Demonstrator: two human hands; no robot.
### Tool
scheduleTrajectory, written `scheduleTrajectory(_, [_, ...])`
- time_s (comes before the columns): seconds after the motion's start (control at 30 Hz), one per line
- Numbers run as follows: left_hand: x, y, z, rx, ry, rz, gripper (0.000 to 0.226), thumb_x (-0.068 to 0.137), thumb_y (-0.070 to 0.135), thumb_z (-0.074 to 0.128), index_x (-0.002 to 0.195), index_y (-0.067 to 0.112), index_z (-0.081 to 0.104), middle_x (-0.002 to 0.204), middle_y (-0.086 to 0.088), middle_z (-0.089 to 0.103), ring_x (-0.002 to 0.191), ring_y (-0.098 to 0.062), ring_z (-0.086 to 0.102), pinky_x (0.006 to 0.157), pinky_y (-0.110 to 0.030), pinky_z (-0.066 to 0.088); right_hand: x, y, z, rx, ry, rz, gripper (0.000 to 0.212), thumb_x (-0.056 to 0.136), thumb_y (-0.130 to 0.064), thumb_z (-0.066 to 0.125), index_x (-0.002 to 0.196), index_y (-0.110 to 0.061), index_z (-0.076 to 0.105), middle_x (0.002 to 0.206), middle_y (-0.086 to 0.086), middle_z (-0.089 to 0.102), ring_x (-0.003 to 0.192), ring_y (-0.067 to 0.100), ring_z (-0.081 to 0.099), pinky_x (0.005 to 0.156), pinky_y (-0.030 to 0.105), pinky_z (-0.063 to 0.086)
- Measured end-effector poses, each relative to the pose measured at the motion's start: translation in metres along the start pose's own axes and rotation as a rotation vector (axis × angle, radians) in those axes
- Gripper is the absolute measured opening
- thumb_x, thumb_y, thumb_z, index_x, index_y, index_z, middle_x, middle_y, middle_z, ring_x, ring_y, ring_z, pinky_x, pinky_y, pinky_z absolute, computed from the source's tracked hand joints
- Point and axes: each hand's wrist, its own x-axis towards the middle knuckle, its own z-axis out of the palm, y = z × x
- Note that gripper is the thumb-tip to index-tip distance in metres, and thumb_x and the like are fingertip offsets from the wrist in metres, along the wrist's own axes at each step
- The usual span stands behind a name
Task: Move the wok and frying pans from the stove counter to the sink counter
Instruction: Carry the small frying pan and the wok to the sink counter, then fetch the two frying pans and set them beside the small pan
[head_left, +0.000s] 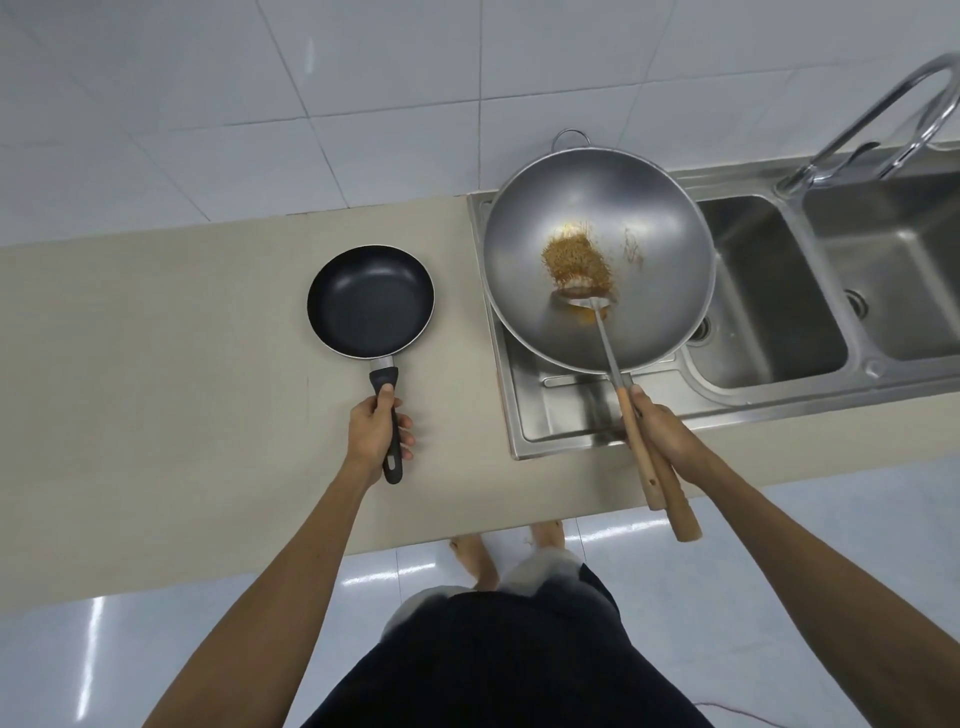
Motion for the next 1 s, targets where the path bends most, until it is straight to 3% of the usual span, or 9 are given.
scheduleTrajectory(0.3, [-0.021, -0.004, -0.015, 0.097, -0.027, 0.009, 0.037, 0.106, 0.037, 0.048, 0.115, 0.002, 0.051, 0.090, -0.018, 0.068, 0.051, -0.025, 0.065, 0.044, -0.033, 0.056, -0.024, 0.010, 0.004, 0.129, -0.008, -0.004, 0.065, 0.102, -0.062, 0.039, 0.096, -0.005, 0.069, 0.074, 0.014, 0.076, 0.062, 0.028, 0.075, 0.062, 0.038, 0.065])
scheduleTrajectory(0.43, [-0.028, -0.003, -0.025, 0.283, 0.022, 0.058, 0.045, 0.103, 0.040, 0.051, 0.130, 0.004, 0.050, 0.112, -0.020, 0.066, 0.083, -0.029, 0.066, 0.071, -0.038, 0.056, -0.032, 0.015, 0.003, 0.101, 0.009, 0.018, 0.071, 0.102, -0.064, 0.037, 0.104, -0.002, 0.073, 0.090, 0.021, 0.080, 0.083, 0.038, 0.078, 0.084, 0.051, 0.064])
scheduleTrajectory(0.53, [-0.032, 0.002, -0.026, 0.338, 0.150, 0.135, 0.050, 0.100, 0.045, 0.054, 0.131, 0.005, 0.052, 0.117, -0.010, 0.062, 0.102, -0.026, 0.060, 0.089, -0.035, 0.046, -0.041, 0.017, 0.004, 0.032, 0.066, 0.020, 0.065, 0.102, -0.065, 0.035, 0.105, -0.010, 0.071, 0.100, 0.017, 0.076, 0.092, 0.033, 0.074, 0.086, 0.047, 0.060])
scheduleTrajectory(0.7, [-0.057, 0.005, 0.002, 0.292, 0.285, 0.418, 0.026, 0.099, 0.035, 0.061, 0.113, 0.012, 0.060, 0.107, -0.003, 0.064, 0.099, -0.022, 0.061, 0.084, -0.028, 0.045, -0.053, 0.032, -0.008, 0.081, 0.092, 0.003, 0.064, 0.102, -0.062, 0.039, 0.107, -0.009, 0.073, 0.101, 0.013, 0.077, 0.094, 0.032, 0.074, 0.087, 0.047, 0.061])
scheduleTrajectory(0.83, [-0.077, 0.014, 0.044, 0.275, 0.179, 0.522, 0.025, 0.098, 0.033, 0.062, 0.118, 0.017, 0.060, 0.101, 0.005, 0.066, 0.095, -0.018, 0.065, 0.083, -0.027, 0.050, -0.056, 0.048, -0.041, 0.131, 0.117, 0.025, 0.063, 0.100, -0.065, 0.043, 0.104, -0.008, 0.070, 0.100, 0.014, 0.078, 0.089, 0.033, 0.076, 0.079, 0.043, 0.063])
scheduleTrajectory(1.0, [-0.104, 0.014, 0.113, 0.338, -0.017, 0.529, 0.021, 0.100, 0.032, 0.061, 0.117, 0.020, 0.060, 0.095, -0.004, 0.070, 0.077, -0.014, 0.072, 0.072, -0.034, 0.058, -0.064, 0.078, -0.094, 0.141, 0.122, -0.004, 0.062, 0.101, -0.065, 0.040, 0.105, -0.011, 0.069, 0.098, 0.011, 0.080, 0.082, 0.030, 0.078, 0.066, 0.034, 0.062])
